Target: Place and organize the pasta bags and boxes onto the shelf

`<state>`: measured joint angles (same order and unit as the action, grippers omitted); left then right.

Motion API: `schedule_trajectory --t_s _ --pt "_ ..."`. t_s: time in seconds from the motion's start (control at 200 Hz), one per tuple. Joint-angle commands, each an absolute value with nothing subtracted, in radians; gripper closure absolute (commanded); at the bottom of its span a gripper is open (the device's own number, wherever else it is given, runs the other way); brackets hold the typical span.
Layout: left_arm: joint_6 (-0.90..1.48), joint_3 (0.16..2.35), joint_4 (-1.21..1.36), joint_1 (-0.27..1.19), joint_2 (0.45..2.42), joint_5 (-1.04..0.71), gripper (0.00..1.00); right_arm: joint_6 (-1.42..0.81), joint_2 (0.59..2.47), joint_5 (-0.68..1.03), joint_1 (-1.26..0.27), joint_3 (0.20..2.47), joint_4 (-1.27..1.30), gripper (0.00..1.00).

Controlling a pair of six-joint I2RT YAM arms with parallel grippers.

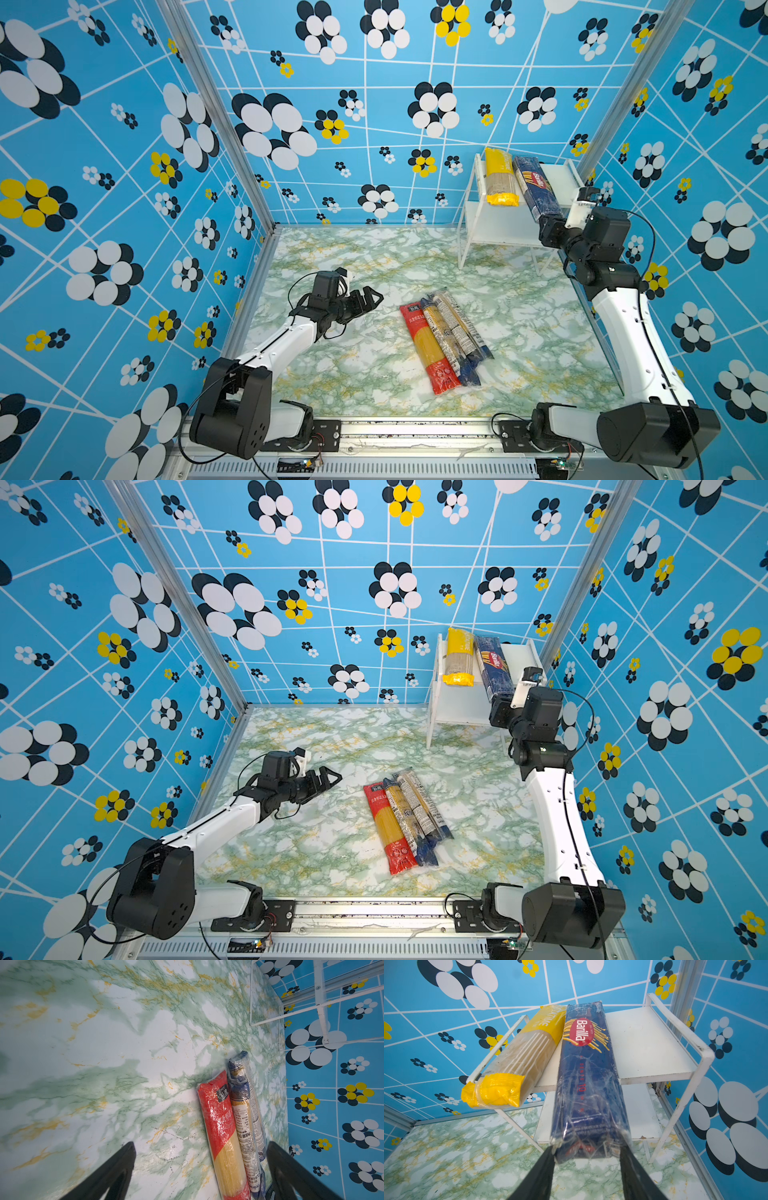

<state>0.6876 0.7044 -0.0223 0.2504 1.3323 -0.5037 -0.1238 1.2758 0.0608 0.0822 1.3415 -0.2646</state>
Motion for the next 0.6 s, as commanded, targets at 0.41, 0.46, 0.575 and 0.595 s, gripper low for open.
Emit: schedule_trajectory --t_s 0.41,0.46,0.575,0.595 --pt "0.678 0.716 -0.003 0.256 1.336 -0.503 0.01 -0.121 1.311 0.045 0.023 1.339 -0.204 0.47" --pt "0.677 0.716 -0.005 0.255 1.335 -0.501 0.01 -0.119 1.315 0.046 0.019 1.341 -0.201 0.46" --pt "0.676 0.717 -0.007 0.255 1.336 -0.499 0.01 -0.114 1.324 0.054 0.014 1.349 -0.194 0.46" --pt "0.675 0.716 -0.007 0.255 1.336 -0.499 0.01 -0.113 1.325 0.059 0.014 1.349 -0.192 0.46"
